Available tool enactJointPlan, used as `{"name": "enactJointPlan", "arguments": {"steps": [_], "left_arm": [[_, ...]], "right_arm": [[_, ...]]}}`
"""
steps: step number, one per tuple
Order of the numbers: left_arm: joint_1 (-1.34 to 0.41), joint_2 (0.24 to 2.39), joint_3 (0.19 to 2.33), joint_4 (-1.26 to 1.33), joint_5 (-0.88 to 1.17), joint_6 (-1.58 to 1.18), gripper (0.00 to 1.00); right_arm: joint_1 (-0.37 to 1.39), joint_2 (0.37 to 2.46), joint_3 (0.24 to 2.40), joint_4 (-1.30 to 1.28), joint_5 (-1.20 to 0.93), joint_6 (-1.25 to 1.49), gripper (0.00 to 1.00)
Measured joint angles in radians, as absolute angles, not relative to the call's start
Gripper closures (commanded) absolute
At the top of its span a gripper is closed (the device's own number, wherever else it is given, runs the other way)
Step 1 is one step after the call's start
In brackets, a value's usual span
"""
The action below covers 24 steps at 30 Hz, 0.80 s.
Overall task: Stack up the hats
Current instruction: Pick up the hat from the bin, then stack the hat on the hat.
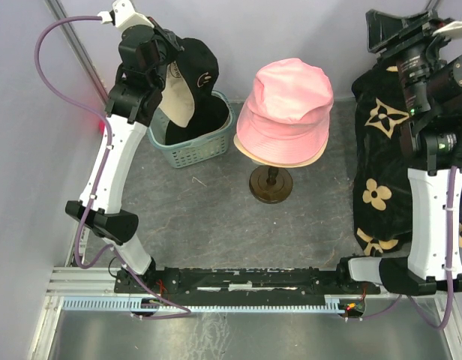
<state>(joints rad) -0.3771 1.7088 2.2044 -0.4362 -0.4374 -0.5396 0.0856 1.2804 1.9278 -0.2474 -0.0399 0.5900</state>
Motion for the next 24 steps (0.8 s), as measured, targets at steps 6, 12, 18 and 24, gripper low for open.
{"name": "enactJointPlan", "arguments": {"steps": [6,12,18,24], "left_arm": [[-0.377,1.730,2.283,-0.458,-0.442,-0.566,0.97],[-0.377,1.755,2.352,-0.483,-0.442,-0.598,0.97],[-0.377,1.769,2.357,-0.497,-0.435,-0.619,0.97],[-0.377,1.775,2.357,-0.517,-0.435,-0.620,0.97]], "right_arm": [[0.152,1.450,2.243,-0.306,-0.150,0.582,0.51],[0.336,1.621,2.516,-0.432,-0.187,0.524,0.51],[0.560,1.708,2.590,-0.545,-0.144,0.404,0.50],[0.780,1.740,2.588,-0.612,-0.072,0.279,0.47]]}}
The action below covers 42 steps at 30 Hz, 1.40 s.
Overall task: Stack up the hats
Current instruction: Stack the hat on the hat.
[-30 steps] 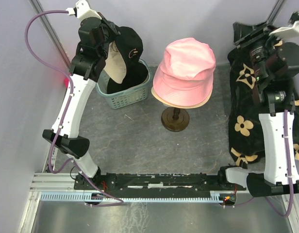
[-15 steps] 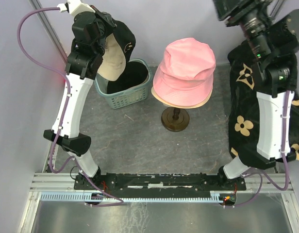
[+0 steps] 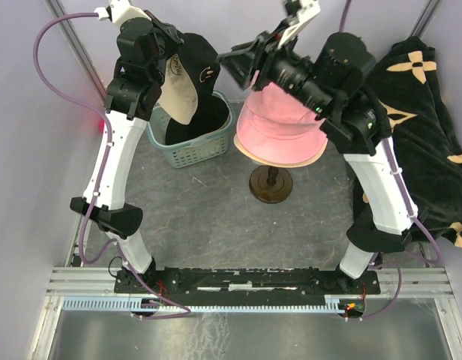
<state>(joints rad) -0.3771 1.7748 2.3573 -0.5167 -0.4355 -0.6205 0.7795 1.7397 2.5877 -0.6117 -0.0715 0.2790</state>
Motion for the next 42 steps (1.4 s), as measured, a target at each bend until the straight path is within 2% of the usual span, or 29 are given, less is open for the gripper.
{"name": "enactJointPlan", "arguments": {"steps": [10,20,32,42], "left_arm": [[-0.377,1.774,2.357,-0.528,-0.437,-0.620,0.97],[-0.377,1.715,2.335,-0.544,-0.436,-0.620,0.97],[-0.377,1.614,2.316,-0.546,-0.428,-0.641,0.97],[-0.377,1.603,2.308,-0.554,-0.406,-0.657,0.97]], "right_arm": [[1.035,1.781,2.582,-0.651,0.110,0.082,0.39],[1.187,1.787,2.348,-0.603,0.354,-0.131,0.35],[1.216,1.813,2.331,-0.463,0.535,-0.249,0.32],[1.216,1.911,2.335,-0.411,0.562,-0.281,0.31]]}}
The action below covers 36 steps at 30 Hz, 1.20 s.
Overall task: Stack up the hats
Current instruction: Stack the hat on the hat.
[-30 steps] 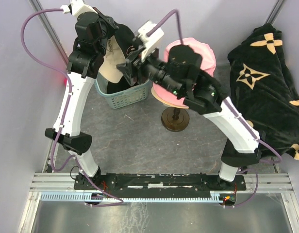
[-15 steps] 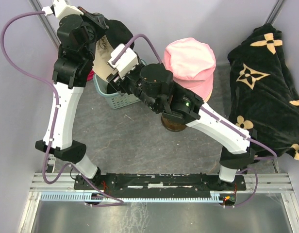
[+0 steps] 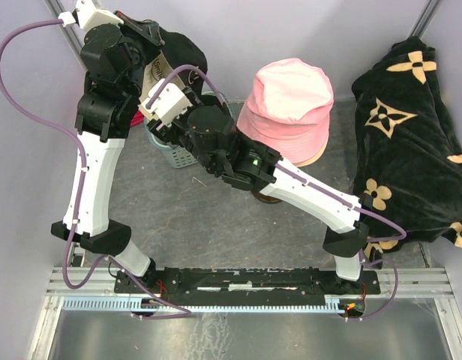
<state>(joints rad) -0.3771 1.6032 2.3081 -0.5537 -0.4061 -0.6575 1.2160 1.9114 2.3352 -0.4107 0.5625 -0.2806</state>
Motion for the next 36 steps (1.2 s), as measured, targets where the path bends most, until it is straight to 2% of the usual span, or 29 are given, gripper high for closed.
{"name": "enactJointPlan", "arguments": {"steps": [15,19,24,36], "left_arm": [[-0.377,1.550,2.271,-0.552,-0.392,-0.658,0.97],[-0.377,1.542,2.269,-0.551,-0.392,-0.658,0.97],[-0.377,1.538,2.267,-0.545,-0.389,-0.659,0.97],[-0.377,1.509,2.218,-0.431,-0.328,-0.701,0.97]], "right_arm": [[1.192,1.930,2.335,-0.333,0.630,-0.338,0.34],[1.168,1.930,2.335,-0.326,0.625,-0.332,0.43],[1.142,1.931,2.341,-0.339,0.594,-0.308,0.69],[1.018,1.957,2.473,-0.382,0.468,-0.225,0.97]]}}
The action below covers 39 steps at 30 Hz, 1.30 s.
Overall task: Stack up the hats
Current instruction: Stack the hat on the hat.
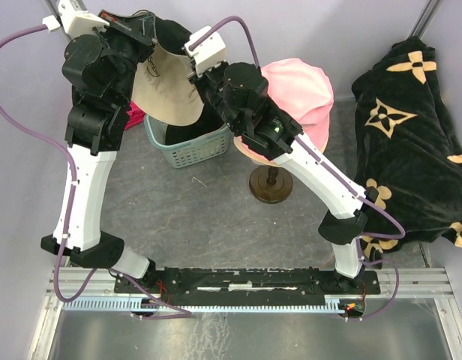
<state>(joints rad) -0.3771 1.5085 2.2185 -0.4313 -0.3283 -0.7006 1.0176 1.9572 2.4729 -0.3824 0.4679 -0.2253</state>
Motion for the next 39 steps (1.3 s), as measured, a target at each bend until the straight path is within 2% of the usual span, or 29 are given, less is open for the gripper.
{"name": "enactJointPlan", "arguments": {"steps": [24,39], "left_arm": [[-0.376,1.520,2.040,0.024,-0.085,-0.777,0.97],[-0.376,1.538,2.022,0.152,-0.017,-0.824,0.97]], "right_arm": [[0.880,2.021,2.598,-0.260,0.429,-0.293,0.98],[0.860,2.020,2.609,-0.187,0.431,-0.302,0.98]]}}
